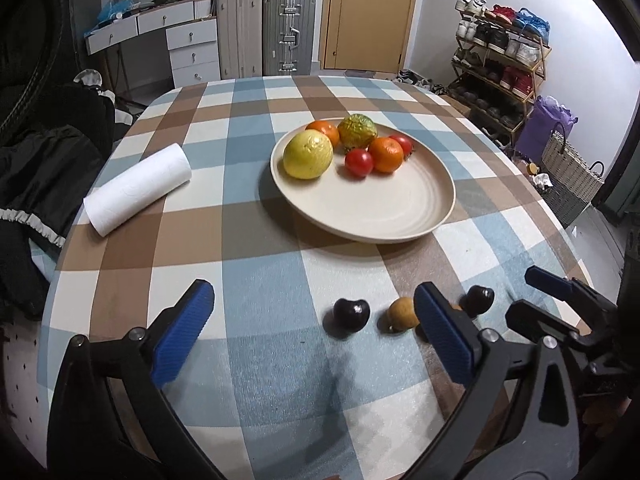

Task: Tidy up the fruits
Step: 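Withdraw both tools from the plate toward the dark plums, then grasp a dark plum with the right tool while the left tool grasps another plum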

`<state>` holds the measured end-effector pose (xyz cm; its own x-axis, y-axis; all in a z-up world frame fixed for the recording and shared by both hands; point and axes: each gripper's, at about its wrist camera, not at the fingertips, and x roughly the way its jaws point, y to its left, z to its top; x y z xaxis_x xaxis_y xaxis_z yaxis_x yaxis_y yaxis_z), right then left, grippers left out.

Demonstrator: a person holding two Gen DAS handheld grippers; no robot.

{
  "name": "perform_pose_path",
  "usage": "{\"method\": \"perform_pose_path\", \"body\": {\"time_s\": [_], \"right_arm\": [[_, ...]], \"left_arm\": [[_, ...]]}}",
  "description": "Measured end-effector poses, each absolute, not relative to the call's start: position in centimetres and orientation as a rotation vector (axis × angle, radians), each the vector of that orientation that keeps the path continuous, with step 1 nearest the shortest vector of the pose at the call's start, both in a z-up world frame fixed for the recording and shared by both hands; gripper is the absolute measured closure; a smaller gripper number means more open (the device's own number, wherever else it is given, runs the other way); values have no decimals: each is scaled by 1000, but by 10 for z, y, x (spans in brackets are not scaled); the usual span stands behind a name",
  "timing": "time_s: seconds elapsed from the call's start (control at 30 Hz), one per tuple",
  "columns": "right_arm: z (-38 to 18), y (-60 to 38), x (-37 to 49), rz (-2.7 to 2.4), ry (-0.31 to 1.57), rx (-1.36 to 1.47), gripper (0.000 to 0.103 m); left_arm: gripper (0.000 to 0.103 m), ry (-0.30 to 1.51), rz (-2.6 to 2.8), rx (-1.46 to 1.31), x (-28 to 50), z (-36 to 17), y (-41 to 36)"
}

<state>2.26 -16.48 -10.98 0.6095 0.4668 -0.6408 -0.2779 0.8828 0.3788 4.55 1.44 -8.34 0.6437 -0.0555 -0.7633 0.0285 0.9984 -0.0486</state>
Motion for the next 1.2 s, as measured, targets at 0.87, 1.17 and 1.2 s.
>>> {"method": "perform_pose_path", "body": {"time_s": [0.87,1.17,1.2], "right_arm": [[-126,-157,30,463,867,276,59],[-130,-161,34,460,888,300,79],[-131,-162,34,464,887,306,79]], "left_arm": [[3,930,-61,-100,54,-104,33],[3,940,-68,-106,58,-108,38],[3,941,-70,-108,58,-109,38]]}}
